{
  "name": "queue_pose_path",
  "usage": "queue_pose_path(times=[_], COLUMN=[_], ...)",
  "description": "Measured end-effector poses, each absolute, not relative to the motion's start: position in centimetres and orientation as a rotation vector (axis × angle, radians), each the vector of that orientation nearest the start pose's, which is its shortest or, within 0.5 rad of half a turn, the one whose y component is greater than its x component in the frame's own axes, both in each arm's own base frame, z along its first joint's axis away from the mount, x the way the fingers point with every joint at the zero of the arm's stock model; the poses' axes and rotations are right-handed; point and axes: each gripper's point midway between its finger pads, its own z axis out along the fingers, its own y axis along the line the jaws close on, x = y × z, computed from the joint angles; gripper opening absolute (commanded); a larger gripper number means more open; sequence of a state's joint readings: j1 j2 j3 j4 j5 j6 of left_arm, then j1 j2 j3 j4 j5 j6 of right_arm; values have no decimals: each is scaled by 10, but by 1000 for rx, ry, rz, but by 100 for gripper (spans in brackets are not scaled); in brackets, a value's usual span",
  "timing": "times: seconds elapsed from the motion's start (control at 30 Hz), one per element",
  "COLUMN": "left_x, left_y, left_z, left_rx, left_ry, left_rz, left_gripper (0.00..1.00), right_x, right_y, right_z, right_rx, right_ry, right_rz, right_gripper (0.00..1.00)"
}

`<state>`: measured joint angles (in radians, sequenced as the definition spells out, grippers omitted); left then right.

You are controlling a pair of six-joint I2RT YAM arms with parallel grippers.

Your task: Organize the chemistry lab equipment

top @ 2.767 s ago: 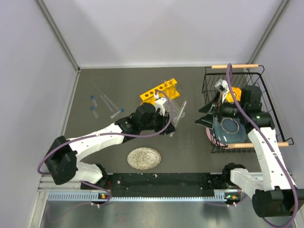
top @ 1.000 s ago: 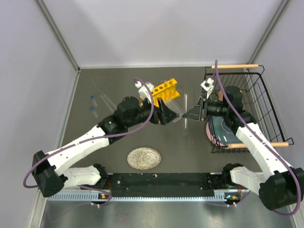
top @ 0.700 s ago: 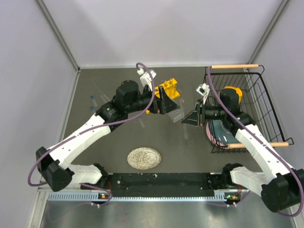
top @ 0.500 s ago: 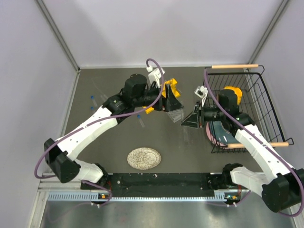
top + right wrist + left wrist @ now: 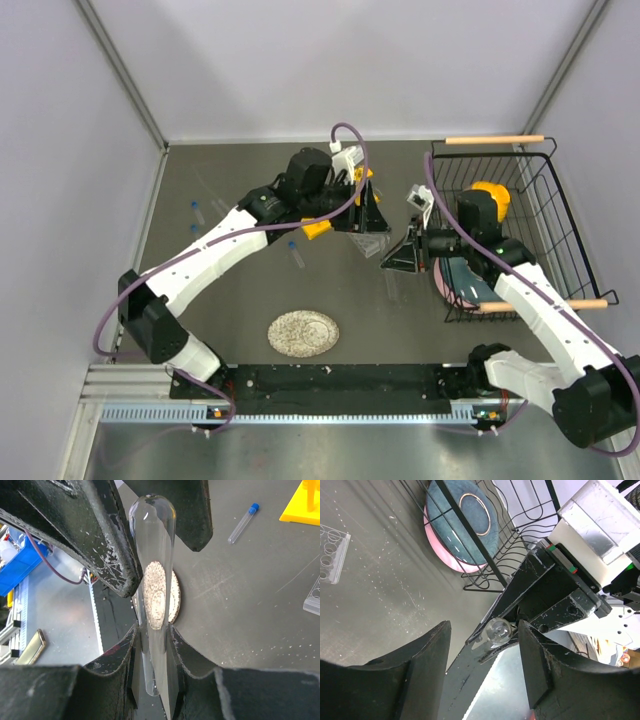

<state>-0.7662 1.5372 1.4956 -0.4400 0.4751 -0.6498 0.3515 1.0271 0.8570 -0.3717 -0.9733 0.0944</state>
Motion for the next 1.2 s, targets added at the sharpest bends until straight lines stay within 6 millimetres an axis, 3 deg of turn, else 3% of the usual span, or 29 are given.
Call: queue_pose_path(times=[0.47,0.67,0.77,0.8,0.87,0.9,1.0,1.2], left_x=[240,236,235,235,236,236,234,234], left_y=[-382,-380,-380,-380,-380,-380,-375,-341], left_z=[299,296,295,295,294,294,291,286], left_rx=[520,546,548,547,545,544,533,465], left_ry=[2261,2278,2283,2284,2286,2284,2283,2267], left_rz=[-1297,-1291,-1291,-1289,-1286,-1285,-1270,-1195], left_gripper=[32,12,9,8,8,8,7,6], right_x=[191,188,187,187,187,187,185,188], right_y=[227,227,227,227,227,226,225,214], right_z=[231,227,227,227,227,226,225,250], right_rx=[-879,-885,-889,-892,-902,-911,-949,-1040], right_ry=[1914,1930,1930,1929,1923,1917,1900,1801], right_rz=[1272,1272,1272,1271,1265,1260,1247,1157], right_gripper=[13,16,34,45,57,69,85,94])
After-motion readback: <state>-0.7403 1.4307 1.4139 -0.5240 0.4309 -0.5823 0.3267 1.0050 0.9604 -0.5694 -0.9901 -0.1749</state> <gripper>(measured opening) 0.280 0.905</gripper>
